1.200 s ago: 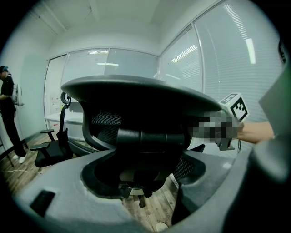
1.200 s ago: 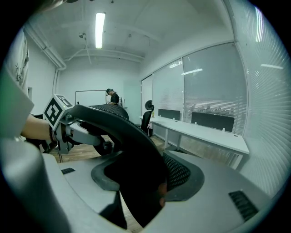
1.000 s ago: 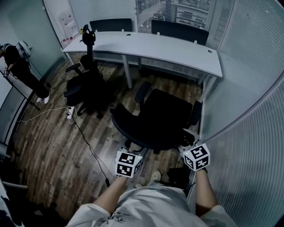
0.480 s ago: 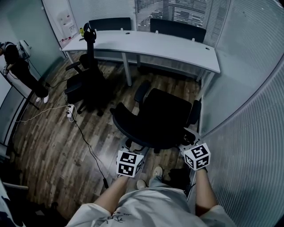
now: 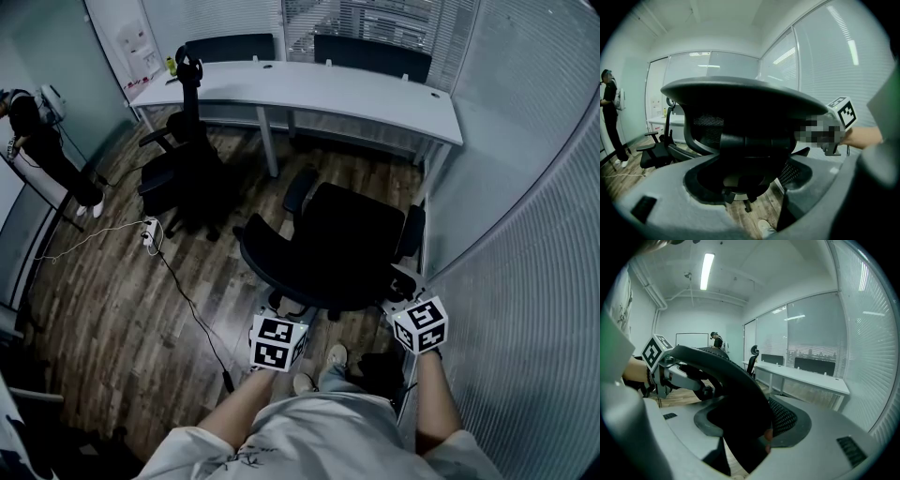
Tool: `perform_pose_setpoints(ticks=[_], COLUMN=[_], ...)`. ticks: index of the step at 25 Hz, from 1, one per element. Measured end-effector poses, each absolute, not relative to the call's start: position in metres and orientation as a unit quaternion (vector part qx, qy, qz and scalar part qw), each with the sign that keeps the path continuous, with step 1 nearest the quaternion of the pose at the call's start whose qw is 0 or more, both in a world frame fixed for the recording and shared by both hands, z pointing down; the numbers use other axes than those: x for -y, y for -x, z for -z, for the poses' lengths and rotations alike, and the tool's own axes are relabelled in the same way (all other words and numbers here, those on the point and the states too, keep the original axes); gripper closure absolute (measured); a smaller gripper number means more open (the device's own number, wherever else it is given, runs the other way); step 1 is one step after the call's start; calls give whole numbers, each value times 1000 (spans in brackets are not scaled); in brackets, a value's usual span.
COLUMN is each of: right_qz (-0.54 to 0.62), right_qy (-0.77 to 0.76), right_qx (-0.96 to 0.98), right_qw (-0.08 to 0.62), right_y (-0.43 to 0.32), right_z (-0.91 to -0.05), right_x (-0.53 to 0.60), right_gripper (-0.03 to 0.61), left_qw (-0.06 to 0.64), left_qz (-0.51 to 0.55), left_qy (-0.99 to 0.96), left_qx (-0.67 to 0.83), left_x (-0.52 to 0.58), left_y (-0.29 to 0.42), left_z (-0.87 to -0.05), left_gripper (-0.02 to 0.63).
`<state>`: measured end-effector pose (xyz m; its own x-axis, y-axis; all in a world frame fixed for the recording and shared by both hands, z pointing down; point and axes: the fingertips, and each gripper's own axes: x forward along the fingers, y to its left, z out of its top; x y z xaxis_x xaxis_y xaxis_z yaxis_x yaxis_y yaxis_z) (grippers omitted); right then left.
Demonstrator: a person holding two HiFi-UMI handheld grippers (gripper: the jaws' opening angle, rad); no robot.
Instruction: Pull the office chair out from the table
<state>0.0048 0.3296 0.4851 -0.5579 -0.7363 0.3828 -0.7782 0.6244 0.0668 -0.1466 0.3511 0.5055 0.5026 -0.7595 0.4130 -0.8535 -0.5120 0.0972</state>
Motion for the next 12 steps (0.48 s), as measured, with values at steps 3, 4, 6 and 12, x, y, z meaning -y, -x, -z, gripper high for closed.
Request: perform_pose_setpoints(ticks=[3,4,6,12], right_qz=[-54,-53,-53,-53], right_qy=[-430,-430,-429,-428], right_qx=[881,881,882,882], right_qw=[190,190,190,189], right_y=[-6,-7,-7,-6], right_z=[-485,-484,-483,-482], right_x=[-334,-336,-338,-340], right_gripper=[364,364,364,364], left_qw=[146,146,146,148], left_qz=[-160,-160,-160,-159], left_qy=[-855,-855,-855,-855], left_qx=[472,471,471,472], left_x=[-356,-358,-360,-362], left_y=[145,144,144,145], left_z=[-505,-504,-503,-503], left_gripper=[285,285,287,285])
